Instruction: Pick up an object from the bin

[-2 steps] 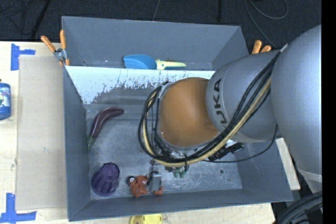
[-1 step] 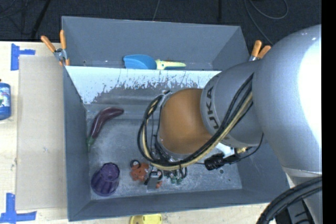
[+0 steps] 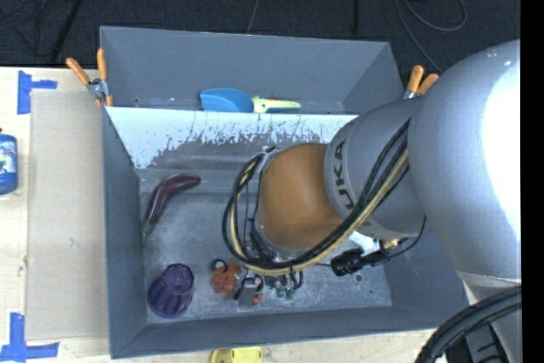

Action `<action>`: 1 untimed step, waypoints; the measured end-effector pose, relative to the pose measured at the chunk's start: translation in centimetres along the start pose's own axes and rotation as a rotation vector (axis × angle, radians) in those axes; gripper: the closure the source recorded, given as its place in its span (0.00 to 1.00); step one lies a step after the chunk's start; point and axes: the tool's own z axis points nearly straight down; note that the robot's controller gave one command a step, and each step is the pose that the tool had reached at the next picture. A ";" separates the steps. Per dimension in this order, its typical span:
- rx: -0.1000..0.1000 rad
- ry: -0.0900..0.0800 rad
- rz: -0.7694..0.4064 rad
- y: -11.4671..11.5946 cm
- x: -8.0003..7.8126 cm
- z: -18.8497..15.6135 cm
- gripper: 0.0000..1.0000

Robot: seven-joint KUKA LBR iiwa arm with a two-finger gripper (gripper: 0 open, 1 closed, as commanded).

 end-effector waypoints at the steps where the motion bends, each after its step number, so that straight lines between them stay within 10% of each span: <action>1: -0.001 -0.007 -0.010 -2.7 -2.6 -15.0 1.00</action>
Offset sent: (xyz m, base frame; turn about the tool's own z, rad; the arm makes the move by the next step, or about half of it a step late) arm 0.0000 0.0000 0.0000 0.0000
